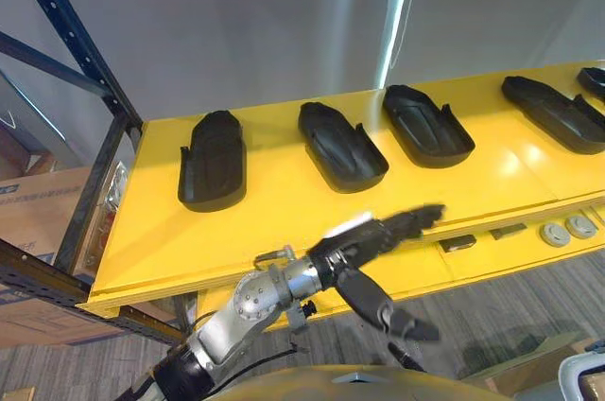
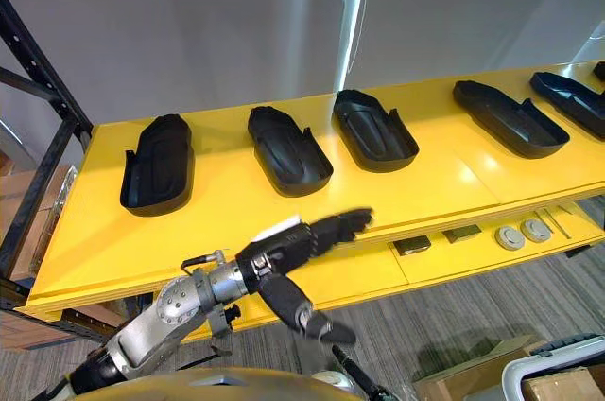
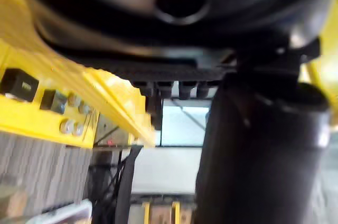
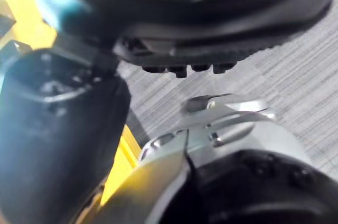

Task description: Walk over and take three plastic housings, then place them on the shelf

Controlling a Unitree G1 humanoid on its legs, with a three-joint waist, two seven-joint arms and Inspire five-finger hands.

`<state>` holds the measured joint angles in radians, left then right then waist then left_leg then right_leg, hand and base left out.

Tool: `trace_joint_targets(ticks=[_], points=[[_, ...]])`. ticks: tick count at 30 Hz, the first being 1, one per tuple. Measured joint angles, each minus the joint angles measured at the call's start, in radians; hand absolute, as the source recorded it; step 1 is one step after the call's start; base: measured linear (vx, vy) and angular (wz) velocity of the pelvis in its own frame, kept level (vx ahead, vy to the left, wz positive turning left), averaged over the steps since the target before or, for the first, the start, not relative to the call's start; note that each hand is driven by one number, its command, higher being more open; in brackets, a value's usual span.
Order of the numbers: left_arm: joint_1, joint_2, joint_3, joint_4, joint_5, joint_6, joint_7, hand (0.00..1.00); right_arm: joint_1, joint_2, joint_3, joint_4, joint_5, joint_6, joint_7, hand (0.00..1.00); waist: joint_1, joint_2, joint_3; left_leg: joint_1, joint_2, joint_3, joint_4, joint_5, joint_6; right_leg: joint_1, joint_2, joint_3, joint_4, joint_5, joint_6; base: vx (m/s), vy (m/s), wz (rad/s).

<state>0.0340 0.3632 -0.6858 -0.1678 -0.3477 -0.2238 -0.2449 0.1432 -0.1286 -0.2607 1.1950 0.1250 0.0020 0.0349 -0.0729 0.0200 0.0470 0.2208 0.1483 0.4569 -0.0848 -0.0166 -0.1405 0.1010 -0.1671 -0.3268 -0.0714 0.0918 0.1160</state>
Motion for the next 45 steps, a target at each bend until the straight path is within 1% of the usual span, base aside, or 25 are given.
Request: trace_joint_targets(ticks=[1, 2, 4, 6, 8, 9, 14, 16, 18, 20, 21, 23, 24, 25, 27, 28, 30, 31, 32, 33, 35, 38, 41, 43, 45], points=[[0.016, -0.006, 0.018, 0.000, 0.000, -0.010, 0.035, 1.00, 0.000, 0.001, 0.002, -0.003, 0.000, -0.002, -0.003, 1.00, 0.000, -0.001, 0.000, 0.000, 0.000, -0.001, 0.000, 0.000, 0.000, 0.000, 0.000, -0.001, 0.000, 0.000, 0.000, 0.00, 0.000, 0.00], [0.042, -0.018, 0.058, 0.002, -0.002, -0.033, 0.105, 1.00, 0.003, 0.001, 0.019, -0.015, 0.001, -0.006, -0.009, 1.00, 0.002, -0.002, 0.001, 0.000, -0.001, -0.003, 0.000, 0.000, 0.000, 0.001, -0.001, -0.005, 0.000, -0.001, -0.001, -0.01, -0.008, 0.05], [0.076, -0.040, 0.120, 0.003, -0.010, -0.084, 0.203, 1.00, 0.012, 0.002, 0.039, -0.033, 0.003, -0.011, -0.019, 1.00, 0.004, -0.005, 0.003, 0.000, -0.001, -0.012, 0.000, 0.001, 0.001, 0.007, -0.003, -0.017, 0.000, -0.002, -0.003, -0.01, -0.007, 0.11], [0.095, -0.059, 0.181, 0.003, -0.047, -0.155, 0.299, 1.00, 0.021, 0.003, 0.060, -0.034, 0.025, -0.011, -0.025, 1.00, 0.017, -0.012, 0.006, 0.002, -0.001, -0.024, 0.000, 0.002, 0.002, 0.018, -0.004, -0.030, 0.000, -0.004, -0.004, -0.01, -0.008, 0.18], [0.097, -0.061, 0.202, 0.003, -0.043, -0.193, 0.347, 1.00, 0.024, 0.004, 0.075, -0.034, 0.043, -0.011, -0.028, 1.00, 0.025, -0.016, 0.007, 0.004, -0.001, -0.035, 0.000, 0.003, 0.003, 0.027, -0.005, -0.041, 0.000, -0.006, -0.007, -0.01, -0.006, 0.15], [0.098, -0.112, 0.210, 0.049, -0.039, -0.234, 0.426, 1.00, 0.025, 0.007, 0.155, -0.037, 0.080, -0.010, -0.058, 1.00, 0.039, -0.048, 0.010, 0.010, -0.002, -0.054, -0.004, 0.013, 0.002, 0.042, -0.006, -0.057, -0.005, -0.005, -0.004, 0.00, -0.003, 0.06], [0.098, -0.112, 0.213, 0.049, -0.038, -0.234, 0.426, 1.00, 0.025, 0.007, 0.155, -0.037, 0.080, -0.010, -0.057, 1.00, 0.040, -0.048, 0.010, 0.007, -0.002, -0.056, -0.004, 0.013, 0.002, 0.041, -0.006, -0.059, -0.005, -0.004, -0.004, 0.00, 0.000, 0.01], [0.098, -0.114, 0.234, 0.049, -0.020, -0.234, 0.443, 1.00, 0.025, 0.007, 0.154, -0.037, 0.091, -0.011, -0.054, 1.00, 0.039, -0.049, 0.012, -0.004, -0.002, -0.069, -0.003, 0.016, 0.003, 0.040, -0.008, -0.072, -0.005, -0.004, -0.004, 0.00, -0.001, 0.16], [0.100, -0.126, 0.280, 0.049, 0.014, -0.234, 0.475, 1.00, 0.026, 0.007, 0.153, -0.037, 0.108, -0.018, -0.049, 1.00, 0.040, -0.051, 0.022, -0.008, -0.002, -0.080, -0.001, 0.020, 0.004, 0.041, -0.008, -0.082, -0.004, -0.005, -0.004, -0.01, -0.002, 0.16], [0.102, -0.146, 0.369, 0.049, 0.047, -0.234, 0.544, 1.00, 0.027, 0.008, 0.151, -0.046, 0.162, -0.043, -0.047, 1.00, 0.042, -0.048, 0.040, -0.008, -0.001, -0.081, 0.000, 0.021, 0.005, 0.039, -0.009, -0.083, 0.001, -0.006, -0.005, -0.01, 0.000, 0.02], [0.102, -0.152, 0.392, 0.049, 0.048, -0.234, 0.563, 1.00, 0.030, 0.009, 0.150, -0.055, 0.181, -0.049, -0.048, 1.00, 0.042, -0.047, 0.042, -0.009, -0.001, -0.081, 0.000, 0.022, 0.005, 0.038, -0.009, -0.083, 0.002, -0.006, -0.006, 0.00, 0.000, 0.00], [0.101, -0.177, 0.481, 0.048, 0.085, -0.234, 0.628, 1.00, 0.039, 0.023, 0.106, -0.069, 0.227, -0.093, -0.068, 1.00, 0.040, -0.044, 0.042, -0.022, 0.000, -0.080, 0.000, 0.020, 0.004, 0.023, -0.012, -0.082, 0.018, -0.012, -0.005, 0.00, 0.000, 0.00], [0.093, -0.189, 0.530, 0.045, 0.116, -0.234, 0.665, 1.00, 0.040, 0.031, 0.074, -0.084, 0.245, -0.118, -0.097, 1.00, 0.040, -0.043, 0.048, -0.024, -0.001, -0.078, 0.000, 0.020, 0.004, 0.012, -0.016, -0.079, 0.032, -0.018, -0.002, 0.00, 0.000, 0.00], [0.092, -0.191, 0.550, 0.045, 0.130, -0.234, 0.684, 1.00, 0.043, 0.033, 0.058, -0.097, 0.252, -0.129, -0.118, 1.00, 0.040, -0.043, 0.048, -0.024, -0.001, -0.076, 0.000, 0.020, 0.004, 0.007, -0.017, -0.076, 0.040, -0.020, -0.001, 0.02, 0.033, -0.09], [0.091, -0.191, 0.601, 0.041, 0.157, -0.233, 0.744, 1.00, 0.061, 0.043, 0.001, -0.186, 0.275, -0.176, -0.209, 1.00, 0.042, -0.047, 0.048, -0.017, -0.001, -0.053, 0.000, 0.015, 0.003, -0.005, -0.018, -0.045, 0.054, -0.023, -0.002, 0.01, 0.033, -0.25], [0.090, -0.192, 0.612, 0.038, 0.156, -0.233, 0.750, 1.00, 0.066, 0.047, -0.010, -0.219, 0.274, -0.189, -0.232, 1.00, 0.042, -0.048, 0.047, -0.017, -0.002, -0.045, 0.000, 0.013, 0.003, -0.012, -0.018, -0.035, 0.055, -0.023, -0.002, 0.00, 0.027, -0.31], [0.088, -0.191, 0.625, 0.024, 0.157, -0.233, 0.769, 1.00, 0.089, 0.054, -0.016, -0.373, 0.214, -0.212, -0.351, 1.00, 0.036, -0.055, 0.051, -0.015, -0.001, -0.020, 0.001, 0.007, 0.005, -0.028, -0.019, -0.014, 0.057, -0.018, 0.003, 0.00, 0.018, -0.34], [0.089, -0.192, 0.625, 0.003, 0.157, -0.233, 0.777, 1.00, 0.118, 0.058, -0.015, -0.472, 0.142, -0.211, -0.427, 1.00, 0.031, -0.060, 0.055, -0.010, -0.001, -0.006, 0.001, 0.003, 0.005, -0.033, -0.018, 0.005, 0.059, -0.018, 0.004, 0.00, 0.015, -0.34], [0.089, -0.193, 0.624, -0.008, 0.158, -0.233, 0.780, 1.00, 0.121, 0.061, -0.015, -0.524, 0.108, -0.210, -0.462, 1.00, 0.027, -0.061, 0.056, -0.007, -0.001, 0.002, 0.001, -0.001, 0.004, -0.036, -0.017, 0.009, 0.060, -0.018, 0.004, 0.01, 0.018, -0.36], [0.090, -0.197, 0.628, -0.030, 0.159, -0.233, 0.787, 1.00, 0.152, 0.069, -0.016, -0.638, 0.056, -0.201, -0.520, 1.00, 0.015, -0.064, 0.055, -0.005, 0.001, 0.018, 0.008, -0.011, 0.002, -0.043, -0.014, 0.025, 0.063, -0.018, 0.004, 0.01, 0.015, -0.39], [0.091, -0.206, 0.634, -0.074, 0.160, -0.233, 0.803, 1.00, 0.190, 0.097, -0.033, -0.839, -0.015, -0.192, -0.596, 1.00, 0.002, -0.067, 0.058, -0.011, 0.005, 0.048, 0.049, -0.041, -0.003, -0.055, -0.009, 0.058, 0.065, -0.018, 0.004, 0.02, 0.019, -0.43], [0.092, -0.232, 0.654, -0.124, 0.162, -0.241, 0.825, 1.00, 0.236, 0.139, -0.088, -1.047, -0.110, -0.183, -0.682, 1.00, -0.020, -0.064, 0.060, -0.019, 0.018, 0.068, 0.084, -0.064, -0.009, -0.061, -0.002, 0.072, 0.063, -0.018, 0.004, 0.05, -0.004, -0.23], [0.094, -0.251, 0.672, -0.169, 0.162, -0.253, 0.846, 1.00, 0.259, 0.164, -0.161, -1.199, -0.147, -0.175, -0.769, 1.00, -0.027, -0.058, 0.065, -0.016, 0.021, 0.083, 0.089, -0.071, -0.012, -0.066, 0.005, 0.083, 0.060, -0.017, 0.004, 0.04, -0.007, -0.14], [0.095, -0.251, 0.690, -0.192, 0.162, -0.253, 0.849, 1.00, 0.258, 0.167, -0.197, -1.265, -0.171, -0.174, -0.811, 1.00, -0.029, -0.054, 0.068, -0.009, 0.022, 0.092, 0.089, -0.075, -0.014, -0.065, 0.007, 0.088, 0.060, -0.017, 0.003, 0.01, -0.008, -0.13], [0.095, -0.251, 0.717, -0.225, 0.162, -0.253, 0.849, 1.00, 0.254, 0.166, -0.248, -1.375, -0.185, -0.174, -0.831, 1.00, -0.036, -0.048, 0.071, -0.003, 0.024, 0.099, 0.097, -0.087, -0.015, -0.061, 0.008, 0.089, 0.060, -0.017, 0.003, -0.01, -0.013, -0.12]])
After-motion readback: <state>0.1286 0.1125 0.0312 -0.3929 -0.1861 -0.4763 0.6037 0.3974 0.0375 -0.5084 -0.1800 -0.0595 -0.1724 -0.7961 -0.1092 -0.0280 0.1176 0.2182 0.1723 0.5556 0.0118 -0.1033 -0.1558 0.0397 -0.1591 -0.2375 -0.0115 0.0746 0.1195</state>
